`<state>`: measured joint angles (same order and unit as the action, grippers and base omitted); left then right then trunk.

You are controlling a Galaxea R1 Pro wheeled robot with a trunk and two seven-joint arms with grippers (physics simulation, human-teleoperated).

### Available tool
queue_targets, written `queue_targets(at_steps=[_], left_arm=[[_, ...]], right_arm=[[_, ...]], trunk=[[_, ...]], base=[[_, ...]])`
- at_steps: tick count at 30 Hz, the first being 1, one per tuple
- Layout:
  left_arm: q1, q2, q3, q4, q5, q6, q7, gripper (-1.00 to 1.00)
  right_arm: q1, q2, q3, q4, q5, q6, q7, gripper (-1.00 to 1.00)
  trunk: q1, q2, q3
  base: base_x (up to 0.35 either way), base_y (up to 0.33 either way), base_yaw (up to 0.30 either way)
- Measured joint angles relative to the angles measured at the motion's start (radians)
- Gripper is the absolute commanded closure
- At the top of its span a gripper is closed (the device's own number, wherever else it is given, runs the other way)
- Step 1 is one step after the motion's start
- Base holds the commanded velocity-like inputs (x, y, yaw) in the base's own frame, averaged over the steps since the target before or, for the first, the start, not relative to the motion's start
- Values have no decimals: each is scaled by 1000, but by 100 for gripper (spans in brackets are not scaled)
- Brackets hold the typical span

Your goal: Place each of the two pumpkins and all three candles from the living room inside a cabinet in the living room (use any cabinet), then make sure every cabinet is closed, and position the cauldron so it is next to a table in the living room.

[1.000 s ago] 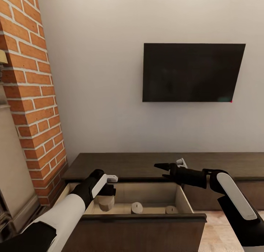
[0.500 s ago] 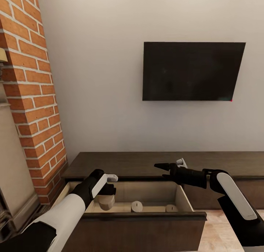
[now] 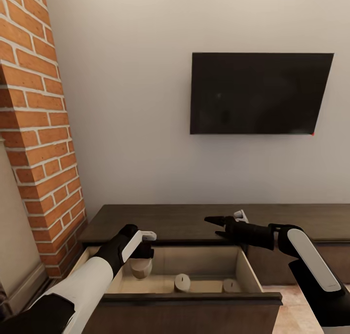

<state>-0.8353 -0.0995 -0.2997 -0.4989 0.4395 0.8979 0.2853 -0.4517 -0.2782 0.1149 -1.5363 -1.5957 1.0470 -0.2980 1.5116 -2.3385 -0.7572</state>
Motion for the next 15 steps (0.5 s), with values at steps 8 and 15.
queue_targets(at_steps=[8,15], left_arm=[[0,0,0,0,0,0,0,100],[0,-1,0,0,1,0,0,100]], right_arm=[[0,0,0,0,0,0,0,-100],[0,0,0,0,0,0,0,-100]], trunk=[[0,0,0],[0,0,0]], base=[[179,30,0],[122,77,0]])
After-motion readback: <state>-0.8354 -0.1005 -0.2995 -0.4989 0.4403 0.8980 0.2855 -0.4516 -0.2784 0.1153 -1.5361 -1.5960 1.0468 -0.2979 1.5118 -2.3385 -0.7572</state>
